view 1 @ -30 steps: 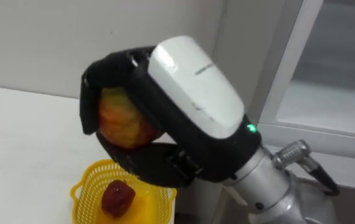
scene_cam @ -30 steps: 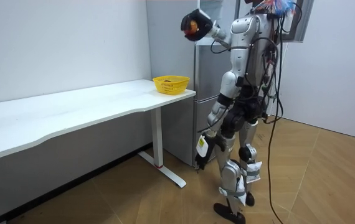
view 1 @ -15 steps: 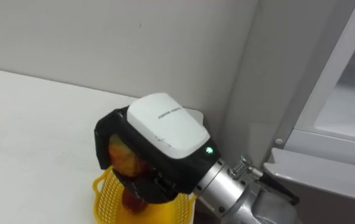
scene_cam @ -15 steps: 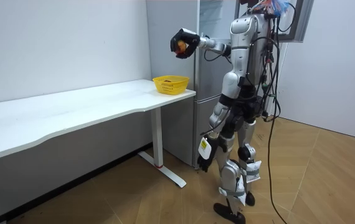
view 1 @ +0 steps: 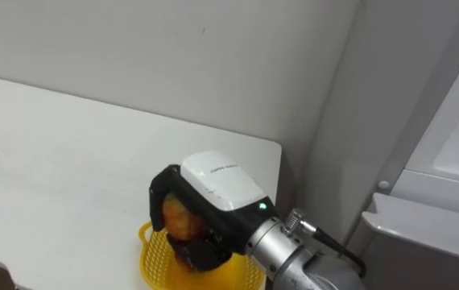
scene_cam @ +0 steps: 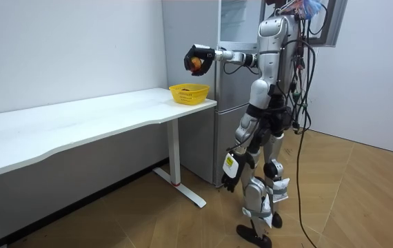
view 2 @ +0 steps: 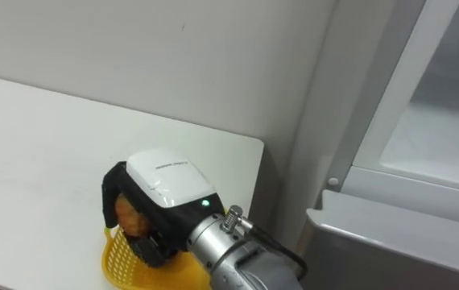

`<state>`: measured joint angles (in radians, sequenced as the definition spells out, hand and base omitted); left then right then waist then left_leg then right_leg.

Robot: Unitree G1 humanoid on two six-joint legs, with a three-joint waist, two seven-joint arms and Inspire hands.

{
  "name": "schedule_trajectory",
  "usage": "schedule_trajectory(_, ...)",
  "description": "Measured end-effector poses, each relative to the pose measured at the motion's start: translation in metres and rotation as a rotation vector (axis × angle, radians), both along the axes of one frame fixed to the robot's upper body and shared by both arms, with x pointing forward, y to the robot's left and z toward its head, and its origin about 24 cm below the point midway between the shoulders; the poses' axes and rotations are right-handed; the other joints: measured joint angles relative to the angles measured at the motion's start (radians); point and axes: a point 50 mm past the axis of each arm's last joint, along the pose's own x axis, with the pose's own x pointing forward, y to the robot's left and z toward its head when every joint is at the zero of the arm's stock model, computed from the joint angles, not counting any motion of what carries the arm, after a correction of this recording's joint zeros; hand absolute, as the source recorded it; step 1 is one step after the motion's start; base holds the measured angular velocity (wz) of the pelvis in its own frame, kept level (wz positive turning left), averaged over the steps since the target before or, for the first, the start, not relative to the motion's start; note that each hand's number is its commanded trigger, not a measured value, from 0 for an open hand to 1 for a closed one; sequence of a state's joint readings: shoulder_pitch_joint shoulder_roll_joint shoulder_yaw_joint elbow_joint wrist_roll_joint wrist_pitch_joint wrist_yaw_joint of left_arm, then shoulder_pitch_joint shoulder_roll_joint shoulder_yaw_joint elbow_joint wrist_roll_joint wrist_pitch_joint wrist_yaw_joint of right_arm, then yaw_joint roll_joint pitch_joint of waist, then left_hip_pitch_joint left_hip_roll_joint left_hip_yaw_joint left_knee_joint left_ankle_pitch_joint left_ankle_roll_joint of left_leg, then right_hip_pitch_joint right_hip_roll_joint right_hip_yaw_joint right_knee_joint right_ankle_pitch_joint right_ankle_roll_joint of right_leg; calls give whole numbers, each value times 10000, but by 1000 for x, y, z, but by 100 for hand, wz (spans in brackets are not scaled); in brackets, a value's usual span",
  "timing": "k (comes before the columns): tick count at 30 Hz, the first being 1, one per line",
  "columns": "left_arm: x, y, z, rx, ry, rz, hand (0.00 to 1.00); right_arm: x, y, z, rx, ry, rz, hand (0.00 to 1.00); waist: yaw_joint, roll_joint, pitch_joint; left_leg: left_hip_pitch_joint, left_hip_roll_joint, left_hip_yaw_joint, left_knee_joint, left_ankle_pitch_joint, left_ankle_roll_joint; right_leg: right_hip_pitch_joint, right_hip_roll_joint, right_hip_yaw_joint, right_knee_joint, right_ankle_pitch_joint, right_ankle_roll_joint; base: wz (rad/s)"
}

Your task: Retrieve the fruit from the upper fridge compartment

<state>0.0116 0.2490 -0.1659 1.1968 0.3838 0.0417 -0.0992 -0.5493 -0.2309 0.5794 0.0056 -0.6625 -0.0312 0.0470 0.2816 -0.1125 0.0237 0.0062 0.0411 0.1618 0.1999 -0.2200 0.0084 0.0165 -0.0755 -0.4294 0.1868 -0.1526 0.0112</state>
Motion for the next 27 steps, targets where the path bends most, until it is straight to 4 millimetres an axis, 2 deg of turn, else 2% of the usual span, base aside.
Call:
schedule_trajectory(8,6,-1,1,-81,-96,-62,0,5,-3,-9,-446,123,-295,100,-13,35,19,-170,1,1,45,7,12,-178,0,21,15,0,-1,0)
schedule_trajectory(15,10,-3,2,-71,-258,-85,0,1,-4,-26,-661,663,-363,100,-12,122,29,-169,-10,20,53,7,13,-214,-4,112,3,0,-1,-2)
schedule_trajectory(22,11,-3,2,-58,-302,-71,0,-1,-1,-29,-752,740,-229,100,16,312,-49,-203,-5,85,52,8,14,-288,-4,140,7,1,-2,-1)
schedule_trajectory(23,11,-3,2,-60,-301,-72,0,-1,-1,-29,-761,742,-222,97,16,329,-53,-202,-3,95,52,9,14,-290,-4,142,8,1,-2,-5)
schedule_trajectory(25,11,-3,2,-65,-294,-72,0,-2,0,-30,-802,750,-180,73,26,358,-52,-188,8,178,52,9,14,-306,-4,147,12,2,-4,-8)
schedule_trajectory(26,11,-3,2,-69,-291,-72,0,-2,0,-30,-805,763,-171,73,24,357,-52,-188,9,191,52,9,14,-313,-5,147,15,3,-5,-9)
schedule_trajectory(27,11,-4,1,-83,-291,-73,0,-2,0,-31,-818,787,-163,0,22,355,-53,-187,10,220,52,9,14,-328,-9,146,24,6,-10,-7)
